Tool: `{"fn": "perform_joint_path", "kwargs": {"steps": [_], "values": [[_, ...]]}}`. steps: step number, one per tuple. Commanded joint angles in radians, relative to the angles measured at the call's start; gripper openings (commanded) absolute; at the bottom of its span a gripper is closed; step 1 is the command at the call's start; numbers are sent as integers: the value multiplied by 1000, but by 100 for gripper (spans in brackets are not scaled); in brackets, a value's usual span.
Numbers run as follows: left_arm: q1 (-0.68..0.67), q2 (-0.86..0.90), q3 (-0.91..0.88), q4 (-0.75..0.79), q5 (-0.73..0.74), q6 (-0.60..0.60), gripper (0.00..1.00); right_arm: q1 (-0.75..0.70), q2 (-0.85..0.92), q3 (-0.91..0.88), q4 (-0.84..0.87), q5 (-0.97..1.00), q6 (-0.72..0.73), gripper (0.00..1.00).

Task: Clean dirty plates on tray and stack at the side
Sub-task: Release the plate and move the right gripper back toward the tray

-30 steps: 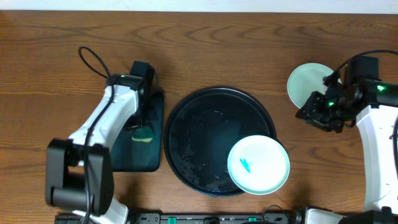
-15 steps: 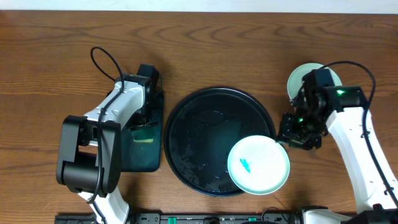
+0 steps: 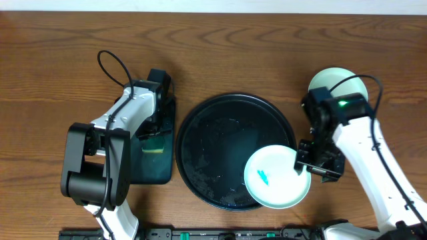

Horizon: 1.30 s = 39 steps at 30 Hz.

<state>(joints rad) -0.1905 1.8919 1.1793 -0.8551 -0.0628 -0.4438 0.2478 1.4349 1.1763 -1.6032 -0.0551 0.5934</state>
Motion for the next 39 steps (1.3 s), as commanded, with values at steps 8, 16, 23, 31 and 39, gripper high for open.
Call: {"fn": "perform_joint_path", "kwargs": {"steps": [8,16,23,31,39], "values": [[5,16,16,2,-8,6,47,56,-4,-286,178,59,221,52],[5,16,16,5,-8,6,48,26,-4,-304,309,104,240,50],[5,16,16,7,-8,6,48,26,27,-307,431,164,274,49],[5,16,16,8,-8,6,48,26,66,-307,471,187,273,35],[5,16,16,8,-8,6,48,29,73,-307,519,189,255,27]]}}
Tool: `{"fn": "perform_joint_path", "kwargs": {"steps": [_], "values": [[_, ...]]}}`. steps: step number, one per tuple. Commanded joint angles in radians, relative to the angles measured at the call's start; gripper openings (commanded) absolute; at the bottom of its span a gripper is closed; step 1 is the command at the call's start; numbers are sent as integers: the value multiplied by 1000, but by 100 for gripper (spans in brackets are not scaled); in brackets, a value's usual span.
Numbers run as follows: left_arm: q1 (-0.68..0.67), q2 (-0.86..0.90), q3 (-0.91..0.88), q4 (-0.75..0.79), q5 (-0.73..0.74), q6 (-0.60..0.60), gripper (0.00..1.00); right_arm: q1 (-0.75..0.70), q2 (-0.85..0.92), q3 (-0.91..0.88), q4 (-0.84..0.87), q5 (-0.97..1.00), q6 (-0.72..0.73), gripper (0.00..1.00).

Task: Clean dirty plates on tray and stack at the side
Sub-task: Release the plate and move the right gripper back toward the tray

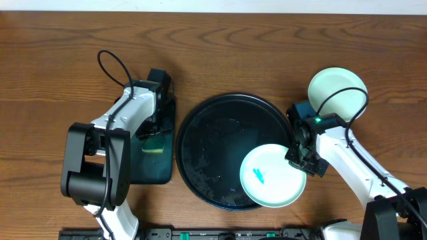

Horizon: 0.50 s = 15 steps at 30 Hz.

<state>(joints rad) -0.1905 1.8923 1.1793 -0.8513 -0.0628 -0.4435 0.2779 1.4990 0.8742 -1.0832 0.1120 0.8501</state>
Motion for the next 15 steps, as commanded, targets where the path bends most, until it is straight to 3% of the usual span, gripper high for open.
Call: {"fn": "perform_joint_path", "kwargs": {"steps": [1,6,11,13,14,15], "values": [[5,16,16,4,-8,6,48,-1,9,-5,-2,22,-3,31],[5,15,16,5,-8,6,48,13,9,-46,29,21,-13,31],[5,15,16,6,-8,6,49,19,9,-98,74,11,-13,21],[5,16,16,9,-8,6,49,19,9,-98,75,11,-13,12],[5,15,16,9,-8,6,49,19,8,-98,75,11,-13,2],[5,16,16,9,-8,6,48,19,8,-98,74,11,-13,1]]}}
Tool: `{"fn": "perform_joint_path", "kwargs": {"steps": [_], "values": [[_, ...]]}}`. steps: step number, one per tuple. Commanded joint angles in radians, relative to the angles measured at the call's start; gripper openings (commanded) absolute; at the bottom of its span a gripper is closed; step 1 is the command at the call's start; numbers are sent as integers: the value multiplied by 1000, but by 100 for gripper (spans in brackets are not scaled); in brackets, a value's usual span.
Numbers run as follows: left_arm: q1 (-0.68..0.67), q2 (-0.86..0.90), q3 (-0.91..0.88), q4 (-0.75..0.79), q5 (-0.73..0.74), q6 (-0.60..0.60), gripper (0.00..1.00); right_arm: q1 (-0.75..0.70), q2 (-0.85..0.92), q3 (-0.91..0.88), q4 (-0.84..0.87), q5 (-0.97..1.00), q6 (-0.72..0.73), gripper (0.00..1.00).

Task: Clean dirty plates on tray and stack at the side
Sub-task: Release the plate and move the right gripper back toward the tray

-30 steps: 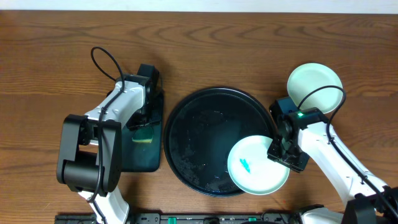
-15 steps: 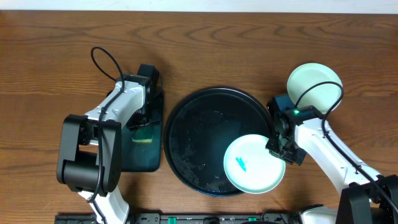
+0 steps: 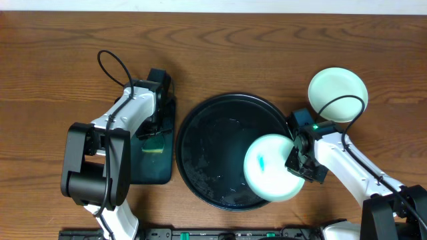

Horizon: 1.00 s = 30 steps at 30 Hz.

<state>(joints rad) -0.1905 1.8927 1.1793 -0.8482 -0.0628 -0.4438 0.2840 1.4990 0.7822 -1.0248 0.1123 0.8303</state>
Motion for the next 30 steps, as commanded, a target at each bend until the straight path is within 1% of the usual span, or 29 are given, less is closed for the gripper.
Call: {"fn": "perform_joint_path", "kwargs": {"steps": [1,6,14,19,20,24,27,30], "values": [[5,15,16,5,-8,6,48,13,8,-6,16,11,7,1],[5,15,16,5,-8,6,48,13,6,0,16,11,3,1],[5,15,16,6,2,6,48,19,-19,25,22,4,-44,1],[5,15,16,6,2,6,49,19,-19,53,87,-80,-174,2],[5,15,16,6,2,6,49,19,-19,53,118,-128,-218,3],[5,15,16,5,2,6,49,19,-18,53,215,-274,-317,7],[5,15,16,5,2,6,49,19,-14,53,250,-331,-344,12],[5,15,16,1,2,6,48,23,-3,53,253,-377,-397,12]]}}
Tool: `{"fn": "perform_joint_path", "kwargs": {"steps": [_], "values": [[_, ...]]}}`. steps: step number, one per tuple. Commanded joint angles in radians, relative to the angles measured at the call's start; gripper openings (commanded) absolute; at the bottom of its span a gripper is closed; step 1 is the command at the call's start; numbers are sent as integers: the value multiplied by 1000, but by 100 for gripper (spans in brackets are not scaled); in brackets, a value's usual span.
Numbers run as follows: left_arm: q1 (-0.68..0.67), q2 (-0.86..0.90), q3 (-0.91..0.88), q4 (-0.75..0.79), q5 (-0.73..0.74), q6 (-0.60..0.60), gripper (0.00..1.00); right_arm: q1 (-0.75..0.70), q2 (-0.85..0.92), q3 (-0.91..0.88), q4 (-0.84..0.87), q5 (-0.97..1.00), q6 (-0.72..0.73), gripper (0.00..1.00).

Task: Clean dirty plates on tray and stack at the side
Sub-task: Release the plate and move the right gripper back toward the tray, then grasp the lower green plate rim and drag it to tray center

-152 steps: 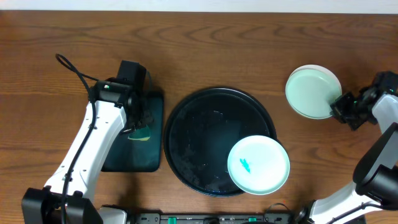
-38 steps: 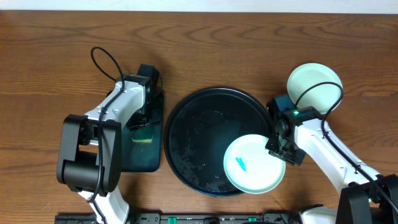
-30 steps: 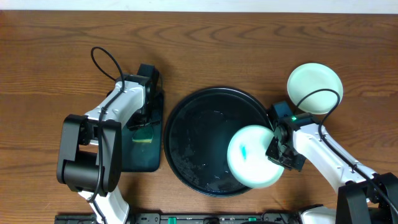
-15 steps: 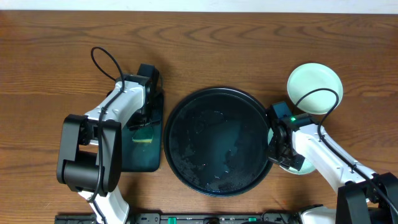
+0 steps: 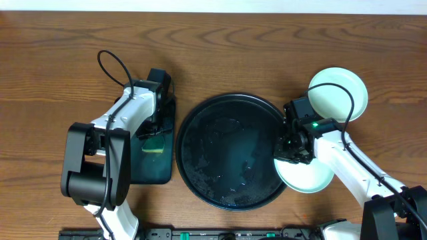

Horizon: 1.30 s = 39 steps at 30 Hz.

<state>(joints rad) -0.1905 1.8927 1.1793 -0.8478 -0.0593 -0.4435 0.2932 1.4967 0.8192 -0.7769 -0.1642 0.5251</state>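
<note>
A round black tray (image 5: pixel 220 153), wet and speckled, lies mid-table. My right gripper (image 5: pixel 288 152) is at the tray's right edge, shut on the left rim of a white plate (image 5: pixel 307 179). The plate hangs mostly off the tray's lower right, and no blue stain shows on its visible part. A second white plate (image 5: pixel 340 93) sits on the table at the upper right. My left gripper (image 5: pixel 155 130) is down over a yellow-green sponge (image 5: pixel 155 148); its jaws are hidden from above.
The sponge lies in a small dark green basin (image 5: pixel 143 170) just left of the round tray. Black cables loop above both arms. The table's front edge with a black rail runs along the bottom.
My right gripper has carried the white plate rightward, from over the tray's lower right to mostly beyond its rim. The blue stain no longer shows. The left arm has not moved.
The right gripper first held the blue-stained plate at the tray's lower right edge. It then held it slightly further in over the tray, then tilted there. Now the plate sits off the tray's right side. The left gripper stayed over the sponge throughout.
</note>
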Motion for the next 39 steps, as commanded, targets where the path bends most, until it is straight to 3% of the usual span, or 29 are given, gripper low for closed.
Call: {"fn": "perform_joint_path", "kwargs": {"steps": [1,13,31,33,37,39], "values": [[5,15,16,1,-1,6,48,20,6,16,9,-112,-110,13],[5,15,16,-7,-1,6,48,216,204,31,231,-220,-149,24],[5,15,16,-19,-1,6,48,312,232,227,202,-278,-314,29],[5,15,16,-19,-1,6,48,322,232,235,165,-212,-259,32],[5,15,16,-18,-2,6,49,309,229,272,-28,-22,-117,15],[5,15,16,-18,-2,6,49,303,214,307,-138,35,-108,17]]}}
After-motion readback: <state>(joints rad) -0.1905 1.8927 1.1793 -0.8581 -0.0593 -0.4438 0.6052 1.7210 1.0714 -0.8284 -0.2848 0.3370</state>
